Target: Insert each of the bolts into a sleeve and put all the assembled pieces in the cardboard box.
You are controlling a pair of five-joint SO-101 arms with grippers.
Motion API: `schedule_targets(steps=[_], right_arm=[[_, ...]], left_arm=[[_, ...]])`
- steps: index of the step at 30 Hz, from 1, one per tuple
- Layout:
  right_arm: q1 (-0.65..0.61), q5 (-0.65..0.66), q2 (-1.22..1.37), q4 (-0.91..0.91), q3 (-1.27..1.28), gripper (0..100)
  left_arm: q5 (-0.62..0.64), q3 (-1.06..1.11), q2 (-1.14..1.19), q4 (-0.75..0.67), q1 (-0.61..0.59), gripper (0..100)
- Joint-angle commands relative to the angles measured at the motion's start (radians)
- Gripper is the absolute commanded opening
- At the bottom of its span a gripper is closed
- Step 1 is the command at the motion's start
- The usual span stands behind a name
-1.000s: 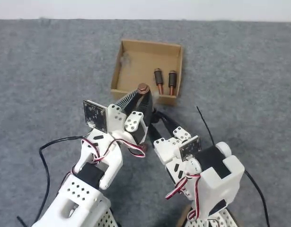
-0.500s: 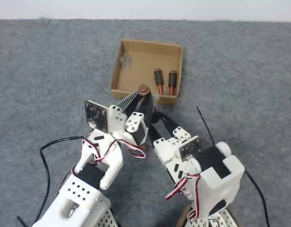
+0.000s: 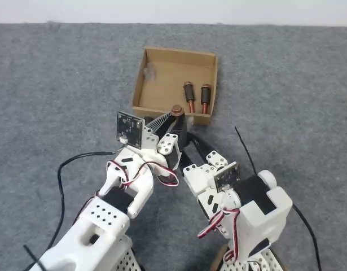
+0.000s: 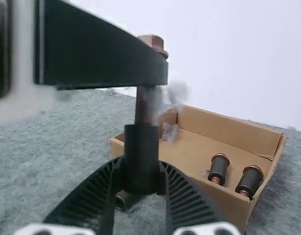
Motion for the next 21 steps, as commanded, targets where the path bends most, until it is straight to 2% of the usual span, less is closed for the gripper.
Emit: schedule_targets(steps=[1,9,21], right_arm=[[0.024,0.015,-0.064,-0.027,0.025,0.6],[0.033,0.015,-0.064,-0.027,0.025,0.6],[0.058,0.014,-0.064,-0.027,0.020,0.6]], left_arm=[[0.003,-0.058,-0.017,-0.018,-0.006,1],[0.003,0.001,-0.095,-0.018,-0.006,1],[0.003,0.050,-0.095,-0.018,-0.005,1]])
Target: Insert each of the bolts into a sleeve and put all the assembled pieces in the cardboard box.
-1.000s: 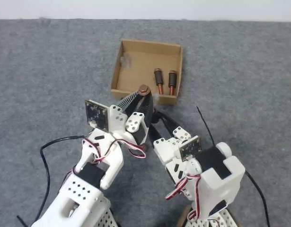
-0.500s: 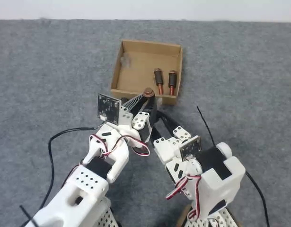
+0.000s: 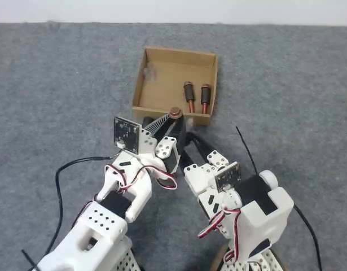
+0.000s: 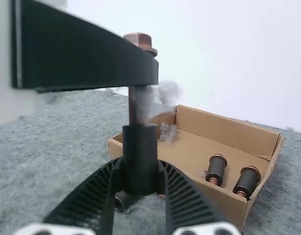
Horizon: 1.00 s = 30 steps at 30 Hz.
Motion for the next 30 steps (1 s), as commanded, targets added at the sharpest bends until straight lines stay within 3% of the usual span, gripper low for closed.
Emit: schedule_targets(steps=[1,15,22,30], right_arm=[[0.042,0.011,-0.064,-0.027,0.020,0.6],[0.044,0.011,-0.065,-0.030,0.026,0.6],[0.045,0.011,-0.065,-0.030,0.026,0.6],[0.045,0.011,-0.065,-0.030,0.026,0.6]], left_arm=[[0.003,0.004,-0.028,-0.018,-0.005,1],[0.003,0.004,-0.026,-0.018,-0.005,1],[0.002,0.004,-0.026,0.077,0.040,1],[0.000,0.004,-0.026,0.081,0.052,1]])
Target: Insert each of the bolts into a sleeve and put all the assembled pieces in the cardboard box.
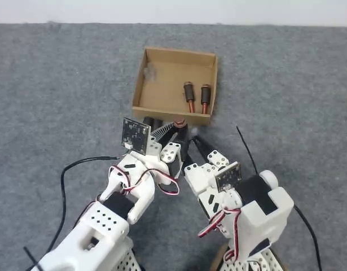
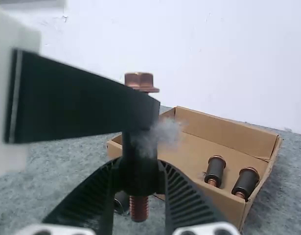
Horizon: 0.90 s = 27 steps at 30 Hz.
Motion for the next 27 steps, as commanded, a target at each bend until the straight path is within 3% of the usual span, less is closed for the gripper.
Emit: schedule_targets(steps=[1,18,27], right_arm=[[0.042,0.011,-0.065,-0.030,0.026,0.6],[0.042,0.014,-0.065,-0.030,0.025,0.6],[0.042,0.015,-0.065,-0.030,0.023,0.6]], left_arm=[[0.002,-0.005,-0.026,0.005,0.006,1],[0.002,-0.010,-0.028,0.003,0.006,2],[0.006,-0.004,-0.028,0.009,0.006,12]])
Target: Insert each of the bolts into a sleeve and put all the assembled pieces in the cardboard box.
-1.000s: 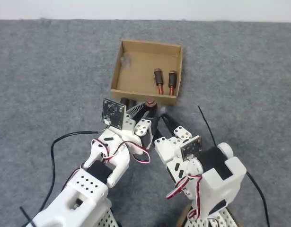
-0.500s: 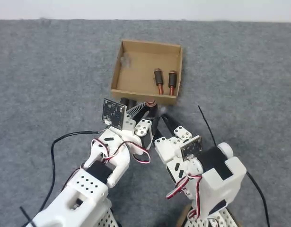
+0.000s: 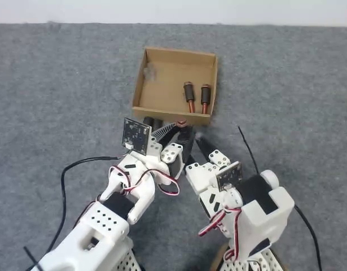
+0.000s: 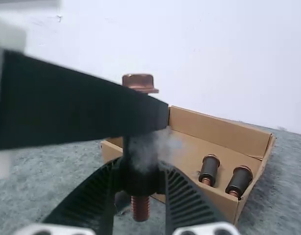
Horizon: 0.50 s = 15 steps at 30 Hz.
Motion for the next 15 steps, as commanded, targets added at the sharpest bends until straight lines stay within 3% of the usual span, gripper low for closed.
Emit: schedule_targets(steps=[1,15], right_arm=[[0.027,0.015,-0.065,-0.030,0.023,0.6],[0.028,0.018,-0.065,-0.030,0.023,0.6]], left_arm=[[0.008,-0.004,-0.028,0.009,0.003,12],[0.006,-0.005,-0.028,0.009,-0.034,12]])
